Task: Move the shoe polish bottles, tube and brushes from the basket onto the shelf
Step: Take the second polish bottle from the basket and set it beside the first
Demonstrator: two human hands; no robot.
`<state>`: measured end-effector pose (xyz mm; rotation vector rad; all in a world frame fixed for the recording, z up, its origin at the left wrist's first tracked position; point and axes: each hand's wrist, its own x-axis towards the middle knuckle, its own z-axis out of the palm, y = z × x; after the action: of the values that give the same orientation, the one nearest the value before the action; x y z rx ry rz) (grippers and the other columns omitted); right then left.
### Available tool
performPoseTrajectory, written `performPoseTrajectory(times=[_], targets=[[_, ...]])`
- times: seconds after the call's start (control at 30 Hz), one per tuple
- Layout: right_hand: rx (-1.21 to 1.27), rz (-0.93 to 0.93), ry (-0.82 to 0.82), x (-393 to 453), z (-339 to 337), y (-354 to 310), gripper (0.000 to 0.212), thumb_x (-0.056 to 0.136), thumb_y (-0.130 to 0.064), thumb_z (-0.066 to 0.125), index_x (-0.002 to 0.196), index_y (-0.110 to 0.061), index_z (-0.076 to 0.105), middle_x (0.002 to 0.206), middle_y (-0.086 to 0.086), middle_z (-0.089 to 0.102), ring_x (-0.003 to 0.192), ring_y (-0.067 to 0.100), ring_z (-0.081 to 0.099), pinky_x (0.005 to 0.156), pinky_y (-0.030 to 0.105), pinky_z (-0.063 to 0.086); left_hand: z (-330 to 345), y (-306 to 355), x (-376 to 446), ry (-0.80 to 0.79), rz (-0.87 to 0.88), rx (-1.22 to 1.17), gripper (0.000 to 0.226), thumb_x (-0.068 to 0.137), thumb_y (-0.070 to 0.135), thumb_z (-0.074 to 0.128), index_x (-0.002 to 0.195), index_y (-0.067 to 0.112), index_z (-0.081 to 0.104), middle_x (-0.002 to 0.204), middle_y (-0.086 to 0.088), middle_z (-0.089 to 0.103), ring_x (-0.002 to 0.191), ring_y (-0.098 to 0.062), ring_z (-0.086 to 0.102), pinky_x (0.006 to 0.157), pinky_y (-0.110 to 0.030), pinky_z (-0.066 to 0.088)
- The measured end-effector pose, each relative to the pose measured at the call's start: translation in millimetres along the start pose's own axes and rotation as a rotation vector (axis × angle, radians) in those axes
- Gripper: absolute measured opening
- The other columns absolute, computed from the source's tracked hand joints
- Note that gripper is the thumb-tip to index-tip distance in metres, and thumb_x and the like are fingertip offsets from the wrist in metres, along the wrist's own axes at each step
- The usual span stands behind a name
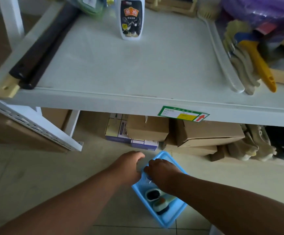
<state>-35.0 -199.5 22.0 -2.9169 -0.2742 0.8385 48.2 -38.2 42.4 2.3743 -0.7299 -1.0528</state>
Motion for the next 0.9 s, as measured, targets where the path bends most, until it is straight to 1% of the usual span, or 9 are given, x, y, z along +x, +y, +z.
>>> performPoseTrajectory(times=[0.07, 0.13, 0.27, 0.33, 0.47, 0.63, 0.73, 0.83, 0.9], targets=[[0.078, -0.017, 0.04, -9.9, -29.6, -5.7, 0.022, 0.099, -0.027, 0.055, 0.119, -0.023, 0.064, 0.118, 0.008, 0.062, 0.11, 0.032, 0.064, 0.089, 0.043, 0.055, -15.2, 6.5, -6.7, -0.035, 0.064, 0.012, 0.068, 0.083, 0.013, 0.078, 0.147, 0.026, 0.06, 0.143, 0.003, 0.067, 0.129, -0.018, 0.066, 0.106, -0.033, 0.055], [0.159, -0.002, 0.115, -25.4, -70.7, -13.2, 0.024, 0.094, -0.031, 0.058, 0.116, -0.026, 0.064, 0.118, 0.004, 0.065, 0.107, 0.029, 0.067, 0.085, 0.04, 0.057, -34.0, 16.8, -21.3, -0.022, 0.165, -0.064, 0.053, 0.076, 0.012, 0.084, 0.12, 0.038, 0.069, 0.115, 0.015, 0.074, 0.107, -0.002, 0.07, 0.095, -0.024, 0.056], [0.207, 0.011, 0.286, -71.9, -173.7, -21.3, 0.028, 0.082, -0.036, 0.065, 0.11, -0.03, 0.066, 0.105, -0.004, 0.07, 0.094, 0.021, 0.069, 0.078, 0.039, 0.06, -84.7, 65.8, -57.0, 0.208, 0.296, -0.141, 0.043, 0.07, 0.022, 0.088, 0.088, 0.047, 0.059, 0.084, 0.021, 0.07, 0.081, 0.013, 0.068, 0.075, -0.013, 0.052], [0.209, 0.015, 0.396, -101.0, -222.7, -22.3, 0.031, 0.077, -0.044, 0.069, 0.107, -0.035, 0.067, 0.096, -0.01, 0.072, 0.087, 0.011, 0.068, 0.075, 0.033, 0.059, -115.4, 95.5, -76.7, 0.322, 0.356, -0.118, 0.039, 0.068, 0.025, 0.086, 0.087, 0.048, 0.061, 0.082, 0.02, 0.073, 0.078, 0.012, 0.069, 0.07, -0.017, 0.055], [0.296, -0.015, 0.565, -150.9, -298.2, -28.1, 0.041, 0.073, -0.049, 0.083, 0.108, -0.039, 0.065, 0.083, -0.017, 0.069, 0.073, 0.0, 0.064, 0.063, 0.014, 0.05, -175.9, 137.7, -119.9, 0.349, 0.464, -0.245, 0.047, 0.064, 0.028, 0.082, 0.109, 0.038, 0.068, 0.099, 0.01, 0.08, 0.091, -0.007, 0.078, 0.08, -0.038, 0.066], [0.429, 0.009, 0.913, -154.6, -369.7, -12.8, 0.049, 0.07, -0.052, 0.087, 0.108, -0.033, 0.063, 0.077, -0.01, 0.072, 0.068, 0.006, 0.067, 0.059, 0.02, 0.053, -241.6, 159.9, -111.5, 0.44, 0.555, -0.433, 0.047, 0.077, 0.015, 0.091, 0.12, 0.02, 0.074, 0.11, -0.003, 0.084, 0.105, -0.024, 0.081, 0.096, -0.054, 0.064], [0.44, 0.061, 1.031, -141.8, -403.6, 7.3, 0.043, 0.076, -0.05, 0.085, 0.109, -0.03, 0.066, 0.083, -0.007, 0.075, 0.074, 0.009, 0.067, 0.061, 0.018, 0.05, -268.4, 166.5, -86.3, 0.575, 0.513, -0.449, 0.035, 0.082, 0.004, 0.09, 0.113, 0.009, 0.074, 0.105, -0.008, 0.084, 0.099, -0.023, 0.081, 0.094, -0.048, 0.065], [0.466, 0.107, 1.064, -118.6, -421.8, 25.9, 0.04, 0.078, -0.047, 0.084, 0.109, -0.029, 0.068, 0.085, -0.002, 0.075, 0.075, 0.017, 0.069, 0.066, 0.029, 0.057, -287.4, 162.7, -63.0, 0.783, 0.41, -0.434, 0.019, 0.083, 0.012, 0.089, 0.088, 0.014, 0.07, 0.078, 0.0, 0.075, 0.066, -0.01, 0.067, 0.067, -0.032, 0.055], [0.484, 0.136, 1.053, -99.6, -426.0, 37.6, 0.039, 0.076, -0.048, 0.085, 0.107, -0.031, 0.067, 0.084, -0.002, 0.075, 0.074, 0.018, 0.07, 0.063, 0.029, 0.058, -295.6, 153.1, -50.8, 0.935, 0.301, -0.423, 0.028, 0.082, 0.018, 0.087, 0.079, 0.018, 0.059, 0.069, 0.004, 0.06, 0.058, -0.011, 0.051, 0.058, -0.028, 0.043]])
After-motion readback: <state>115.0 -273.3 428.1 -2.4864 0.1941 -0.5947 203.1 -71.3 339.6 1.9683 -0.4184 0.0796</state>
